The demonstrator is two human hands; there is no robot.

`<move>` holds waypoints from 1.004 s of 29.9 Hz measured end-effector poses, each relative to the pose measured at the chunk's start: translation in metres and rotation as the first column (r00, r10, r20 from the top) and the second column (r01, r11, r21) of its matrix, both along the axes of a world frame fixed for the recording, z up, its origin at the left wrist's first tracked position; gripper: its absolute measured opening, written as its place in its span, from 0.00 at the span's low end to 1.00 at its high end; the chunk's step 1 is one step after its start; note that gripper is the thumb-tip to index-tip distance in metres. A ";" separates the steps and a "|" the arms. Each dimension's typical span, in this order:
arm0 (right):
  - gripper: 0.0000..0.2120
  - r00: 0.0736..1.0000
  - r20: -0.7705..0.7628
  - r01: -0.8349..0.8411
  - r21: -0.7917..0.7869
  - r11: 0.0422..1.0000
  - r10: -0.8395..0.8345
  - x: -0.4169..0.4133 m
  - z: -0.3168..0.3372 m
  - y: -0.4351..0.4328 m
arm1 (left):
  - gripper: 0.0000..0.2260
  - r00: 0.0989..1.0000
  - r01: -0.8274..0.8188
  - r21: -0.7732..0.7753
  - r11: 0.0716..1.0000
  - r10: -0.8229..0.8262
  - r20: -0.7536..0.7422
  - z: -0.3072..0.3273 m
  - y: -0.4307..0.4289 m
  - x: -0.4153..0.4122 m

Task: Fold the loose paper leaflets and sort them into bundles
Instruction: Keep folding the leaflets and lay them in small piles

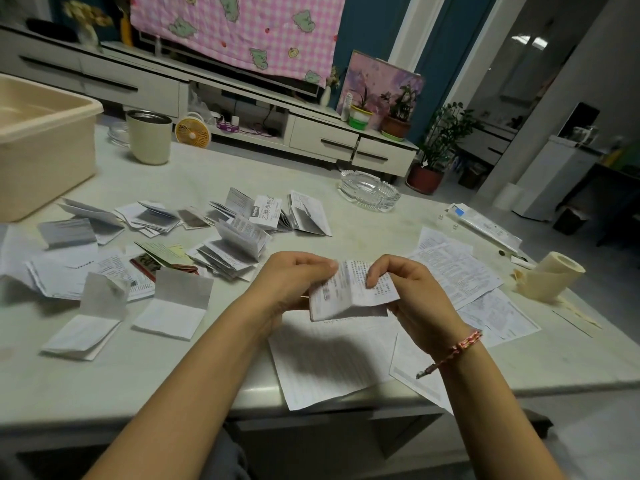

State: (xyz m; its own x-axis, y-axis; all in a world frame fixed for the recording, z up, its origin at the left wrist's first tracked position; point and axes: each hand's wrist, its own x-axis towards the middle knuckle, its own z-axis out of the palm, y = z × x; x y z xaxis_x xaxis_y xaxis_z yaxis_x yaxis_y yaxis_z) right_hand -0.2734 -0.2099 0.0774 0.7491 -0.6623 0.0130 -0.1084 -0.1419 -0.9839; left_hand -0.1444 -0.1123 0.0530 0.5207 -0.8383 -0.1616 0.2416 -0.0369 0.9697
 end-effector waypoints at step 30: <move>0.06 0.984 -0.146 -0.094 0.075 0.993 0.104 0.030 -0.019 0.013 | 0.06 0.923 -0.263 -0.133 0.956 0.289 0.254 -0.013 -0.008 0.007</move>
State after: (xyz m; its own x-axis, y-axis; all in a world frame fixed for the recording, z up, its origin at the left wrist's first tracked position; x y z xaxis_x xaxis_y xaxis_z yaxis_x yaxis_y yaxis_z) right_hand -0.2431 -0.1974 0.0583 0.8013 -0.5803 -0.1456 -0.2432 -0.0935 -0.9655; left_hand -0.1369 -0.1203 0.0398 0.7464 -0.6596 0.0885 -0.0395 0.0888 0.9953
